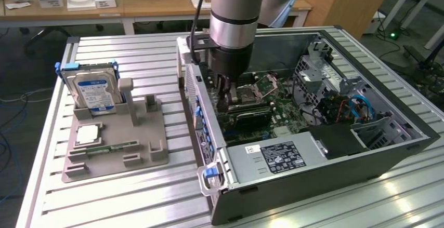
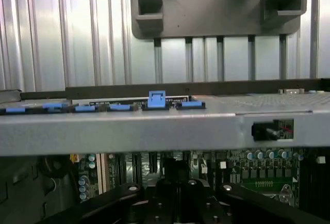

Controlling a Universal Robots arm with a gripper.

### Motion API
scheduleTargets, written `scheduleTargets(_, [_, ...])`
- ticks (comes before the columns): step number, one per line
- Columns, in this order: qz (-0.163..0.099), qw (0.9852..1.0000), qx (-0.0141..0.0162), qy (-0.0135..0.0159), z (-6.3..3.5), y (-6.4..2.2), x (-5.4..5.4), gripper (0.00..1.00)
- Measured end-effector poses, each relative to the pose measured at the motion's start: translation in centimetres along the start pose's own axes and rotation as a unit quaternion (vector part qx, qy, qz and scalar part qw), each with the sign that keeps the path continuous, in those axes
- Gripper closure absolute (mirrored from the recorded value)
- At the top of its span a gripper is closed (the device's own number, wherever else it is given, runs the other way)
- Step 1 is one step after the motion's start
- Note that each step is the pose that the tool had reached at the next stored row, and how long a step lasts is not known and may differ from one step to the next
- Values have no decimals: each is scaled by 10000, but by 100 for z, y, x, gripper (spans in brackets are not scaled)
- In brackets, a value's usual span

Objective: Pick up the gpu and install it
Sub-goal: 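Press down on the gpu until it lock into place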

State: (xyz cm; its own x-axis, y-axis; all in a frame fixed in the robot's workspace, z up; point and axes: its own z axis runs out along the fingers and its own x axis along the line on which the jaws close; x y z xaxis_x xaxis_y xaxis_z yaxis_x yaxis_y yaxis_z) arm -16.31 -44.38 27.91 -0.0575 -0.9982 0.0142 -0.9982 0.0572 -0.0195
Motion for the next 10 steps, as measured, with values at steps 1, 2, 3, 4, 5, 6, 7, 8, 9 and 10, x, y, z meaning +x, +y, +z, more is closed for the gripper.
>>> scheduleTargets(1, [0, 10000, 0, 3, 3, -25, -2, 89])
scheduleTargets(2, [0, 10000, 0, 4, 5, -46, -3, 89])
scheduleTargets(3, [1, 10000, 1, 4, 8, -65, -1, 89])
scheduleTargets(4, [0, 10000, 1, 5, 11, -79, 4, 89])
scheduleTargets(5, [1, 10000, 1, 5, 16, -92, 9, 89])
scheduleTargets(6, [0, 10000, 0, 5, 26, -100, 11, 89])
scheduleTargets(7, [0, 10000, 1, 5, 40, -102, 12, 89])
scheduleTargets(8, [1, 10000, 1, 5, 55, -102, 12, 89])
scheduleTargets(9, [1, 10000, 1, 5, 69, -101, 11, 89])
scheduleTargets(10, [1, 10000, 0, 5, 81, -102, 11, 89])
